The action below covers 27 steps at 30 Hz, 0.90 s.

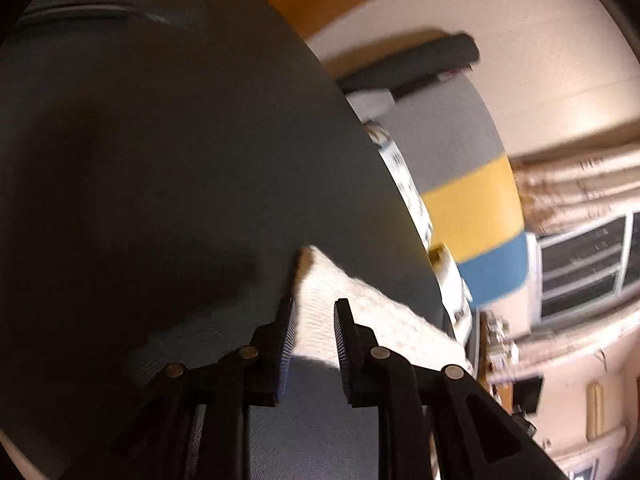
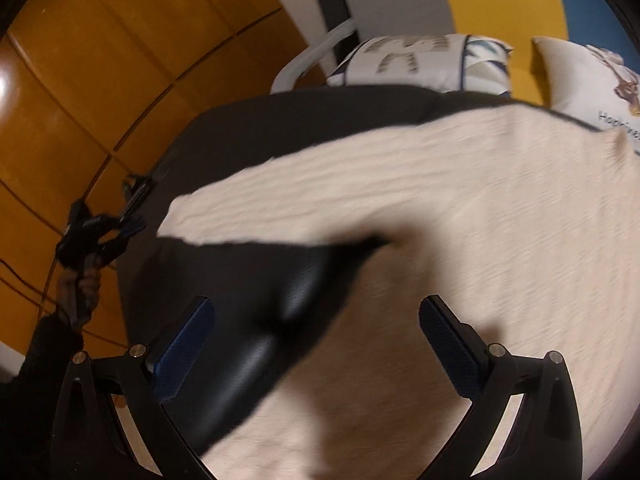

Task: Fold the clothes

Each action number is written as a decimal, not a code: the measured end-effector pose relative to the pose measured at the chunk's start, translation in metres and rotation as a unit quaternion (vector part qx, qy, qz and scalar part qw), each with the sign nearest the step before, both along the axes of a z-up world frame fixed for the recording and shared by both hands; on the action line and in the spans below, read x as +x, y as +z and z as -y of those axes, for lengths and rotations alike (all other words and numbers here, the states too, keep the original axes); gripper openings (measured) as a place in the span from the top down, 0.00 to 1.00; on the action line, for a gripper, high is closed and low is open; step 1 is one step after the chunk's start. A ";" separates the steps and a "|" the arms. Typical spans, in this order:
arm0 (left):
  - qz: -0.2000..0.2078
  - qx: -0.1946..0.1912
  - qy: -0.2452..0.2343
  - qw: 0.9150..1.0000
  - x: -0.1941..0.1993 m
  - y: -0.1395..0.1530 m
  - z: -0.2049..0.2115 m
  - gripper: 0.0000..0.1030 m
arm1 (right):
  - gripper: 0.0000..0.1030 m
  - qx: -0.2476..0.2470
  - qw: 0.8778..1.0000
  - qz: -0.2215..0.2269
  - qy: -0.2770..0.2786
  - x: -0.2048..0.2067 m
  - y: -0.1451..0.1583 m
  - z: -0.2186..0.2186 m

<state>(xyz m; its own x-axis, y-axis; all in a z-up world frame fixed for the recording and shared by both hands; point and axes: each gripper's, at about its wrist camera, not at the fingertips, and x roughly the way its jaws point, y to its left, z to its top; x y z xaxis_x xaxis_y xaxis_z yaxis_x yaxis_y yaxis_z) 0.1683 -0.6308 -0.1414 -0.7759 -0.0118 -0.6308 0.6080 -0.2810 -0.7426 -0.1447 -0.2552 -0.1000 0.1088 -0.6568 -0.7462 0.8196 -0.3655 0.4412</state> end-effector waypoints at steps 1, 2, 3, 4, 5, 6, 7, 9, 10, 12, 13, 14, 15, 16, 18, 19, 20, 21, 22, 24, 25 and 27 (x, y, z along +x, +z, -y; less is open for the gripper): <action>0.003 0.003 -0.007 1.000 -0.005 -0.002 0.002 0.82 | 0.00 0.003 1.000 -0.004 0.004 0.007 0.001 0.004; 0.005 0.005 -0.020 1.000 -0.012 -0.004 0.004 0.82 | 0.00 0.006 1.000 -0.007 0.007 0.010 0.001 0.006; 0.010 0.005 -0.024 1.000 -0.017 -0.007 0.004 0.82 | 0.00 0.009 1.000 -0.010 0.009 0.013 0.002 0.008; 0.017 0.006 -0.027 0.999 -0.022 -0.009 0.003 0.82 | 0.00 0.011 1.000 -0.012 0.012 0.016 0.002 0.009; 0.013 0.009 -0.033 0.999 -0.024 -0.010 0.004 0.82 | 0.00 0.012 1.000 -0.014 0.014 0.021 0.005 0.007; 0.008 0.013 -0.036 0.999 -0.024 -0.011 0.003 0.82 | 0.00 0.013 1.000 -0.016 0.015 0.024 0.007 0.004; 0.004 0.017 -0.039 0.999 -0.024 -0.013 0.003 0.82 | 0.00 0.014 1.000 -0.017 0.014 0.024 0.008 0.006; -0.013 0.020 -0.049 0.998 -0.023 -0.012 0.003 0.82 | 0.00 0.017 1.000 -0.018 0.011 0.024 0.010 0.008; -0.025 0.021 -0.052 0.998 -0.022 -0.011 0.002 0.82 | 0.00 0.019 1.000 -0.020 0.008 0.024 0.009 0.008; -0.043 0.021 -0.054 0.997 -0.022 -0.009 0.001 0.82 | 0.00 0.022 1.000 -0.018 0.003 0.023 0.010 0.004; -0.048 0.023 -0.056 0.997 -0.022 -0.010 0.002 0.82 | 0.00 0.023 1.000 -0.016 0.001 0.022 0.009 0.003; -0.042 0.024 -0.060 0.997 -0.027 -0.010 0.003 0.82 | 0.00 0.024 1.000 -0.013 -0.001 0.021 0.008 0.002; -0.034 0.024 -0.064 0.997 -0.032 -0.010 0.004 0.82 | 0.00 0.026 1.000 -0.013 -0.003 0.021 0.006 0.001; -0.021 0.020 -0.065 0.997 -0.034 -0.011 0.004 0.82 | 0.00 0.029 0.999 -0.015 -0.005 0.021 0.005 0.000; -0.012 0.022 -0.056 0.998 -0.034 -0.013 0.010 0.82 | 0.00 0.034 0.999 -0.017 -0.010 0.021 0.002 0.000; -0.016 0.025 -0.049 0.998 -0.032 -0.014 0.012 0.82 | 0.00 0.037 0.999 -0.018 -0.012 0.021 0.001 0.000; -0.020 0.024 -0.041 0.999 -0.027 -0.013 0.015 0.82 | 0.00 0.039 0.999 -0.020 -0.012 0.022 0.000 -0.001; -0.023 0.023 -0.033 0.999 -0.022 -0.012 0.017 0.82 | 0.00 0.040 0.999 -0.023 -0.012 0.023 -0.001 -0.003; -0.022 0.023 -0.034 0.999 -0.021 -0.012 0.018 0.82 | 0.00 0.041 0.999 -0.025 -0.012 0.023 -0.002 -0.004; -0.019 0.024 -0.038 0.999 -0.019 -0.012 0.020 0.81 | 0.00 0.040 0.999 -0.023 -0.011 0.023 -0.004 -0.004; -0.017 0.024 -0.045 0.999 -0.020 -0.012 0.019 0.81 | 0.00 0.038 0.999 -0.022 -0.010 0.023 -0.005 -0.005; -0.010 0.021 -0.062 0.998 -0.028 -0.013 0.016 0.80 | 0.00 0.037 0.999 -0.018 -0.014 0.022 -0.007 -0.005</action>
<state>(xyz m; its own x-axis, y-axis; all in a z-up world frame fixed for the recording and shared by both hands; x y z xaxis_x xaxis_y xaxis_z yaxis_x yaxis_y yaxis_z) 0.1406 -0.6466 -0.1543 -0.7824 0.1125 -0.6125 0.5546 -0.3214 -0.7675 -0.1227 -0.2501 -0.1073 0.0642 -0.6026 -0.7954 0.8233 -0.4185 0.3835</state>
